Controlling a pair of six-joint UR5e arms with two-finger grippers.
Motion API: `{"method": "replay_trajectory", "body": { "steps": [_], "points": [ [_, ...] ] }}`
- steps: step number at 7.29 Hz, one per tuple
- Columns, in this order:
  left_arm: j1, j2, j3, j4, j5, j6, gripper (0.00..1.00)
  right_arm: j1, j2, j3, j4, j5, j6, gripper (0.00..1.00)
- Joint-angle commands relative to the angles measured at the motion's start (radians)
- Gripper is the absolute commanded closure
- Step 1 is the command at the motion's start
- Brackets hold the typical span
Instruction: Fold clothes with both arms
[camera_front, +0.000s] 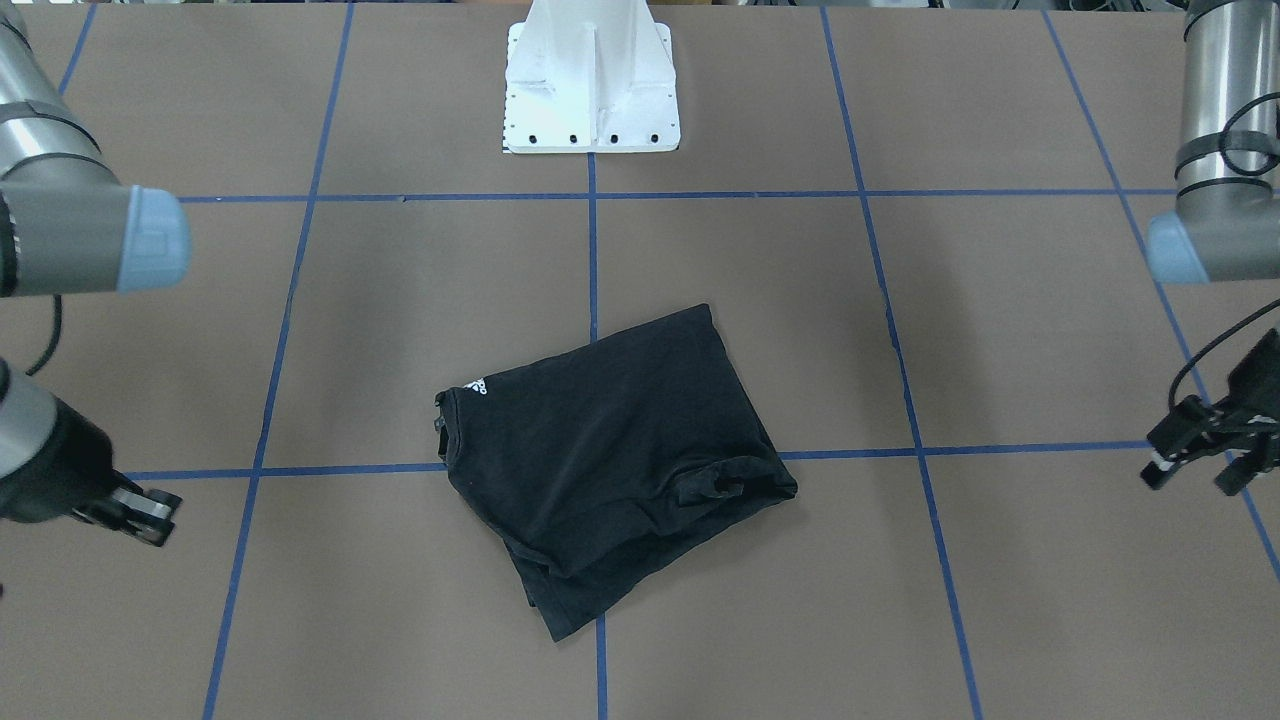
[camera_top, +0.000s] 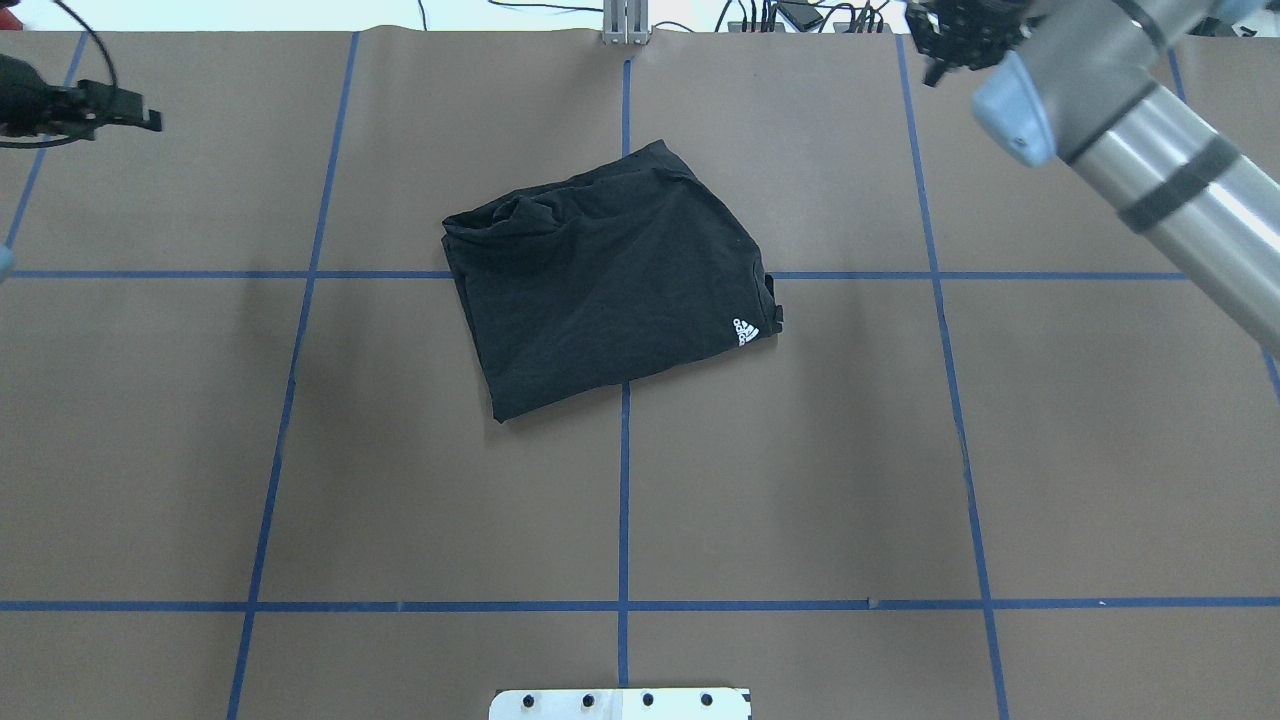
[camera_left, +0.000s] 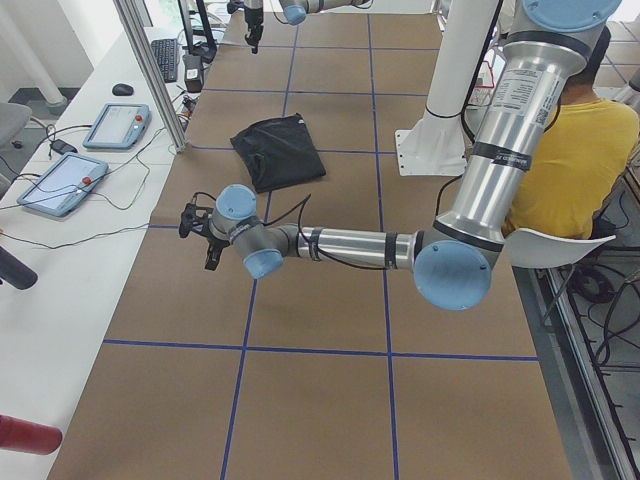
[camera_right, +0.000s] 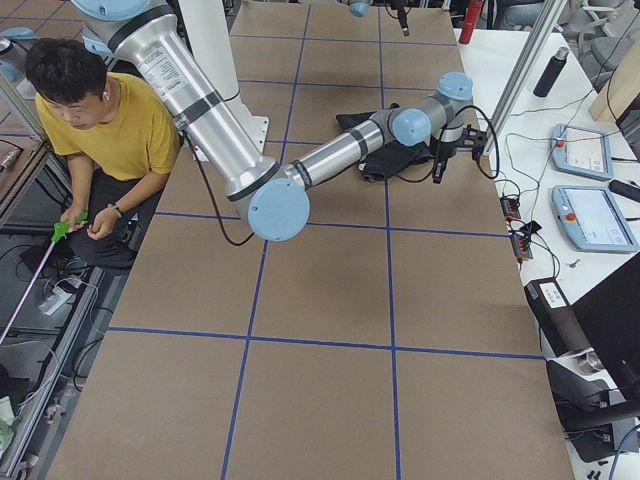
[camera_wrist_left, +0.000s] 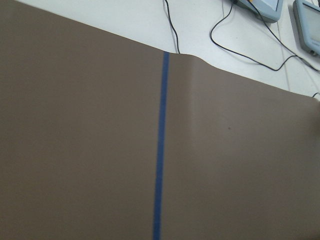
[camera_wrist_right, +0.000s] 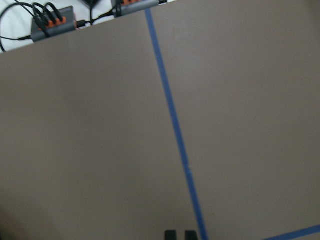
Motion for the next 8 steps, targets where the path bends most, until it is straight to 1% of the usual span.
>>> {"method": "replay_trajectory", "body": {
  "steps": [1, 2, 3, 4, 5, 6, 7, 8],
  "points": [
    [-0.133, 0.119, -0.008, 0.002, -0.08, 0.283, 0.0, 0.068, -0.318, 0.251, -0.017, -0.008, -0.176, 0.0],
    [-0.168, 0.136, -0.005, 0.014, -0.091, 0.388, 0.0, 0.121, -0.413, 0.299, -0.022, 0.007, -0.326, 0.0],
    [-0.202, 0.134, -0.013, 0.134, -0.106, 0.501, 0.0, 0.187, -0.454, 0.284, -0.038, 0.012, -0.52, 0.0],
    [-0.279, 0.121, -0.026, 0.331, -0.137, 0.654, 0.0, 0.25, -0.447, 0.284, -0.143, 0.013, -0.662, 0.0],
    [-0.325, 0.082, -0.061, 0.505, -0.134, 0.782, 0.0, 0.296, -0.441, 0.289, -0.245, 0.014, -0.789, 0.0],
    [-0.34, 0.077, -0.135, 0.633, -0.126, 0.829, 0.0, 0.323, -0.426, 0.287, -0.308, 0.024, -0.88, 0.0],
    [-0.336, 0.083, -0.192, 0.669, -0.116, 0.829, 0.0, 0.321, -0.392, 0.284, -0.387, 0.059, -0.901, 0.0],
    [-0.336, 0.081, -0.194, 0.671, -0.117, 0.829, 0.0, 0.323, -0.391, 0.286, -0.394, 0.069, -0.901, 0.0]
  ]
}}
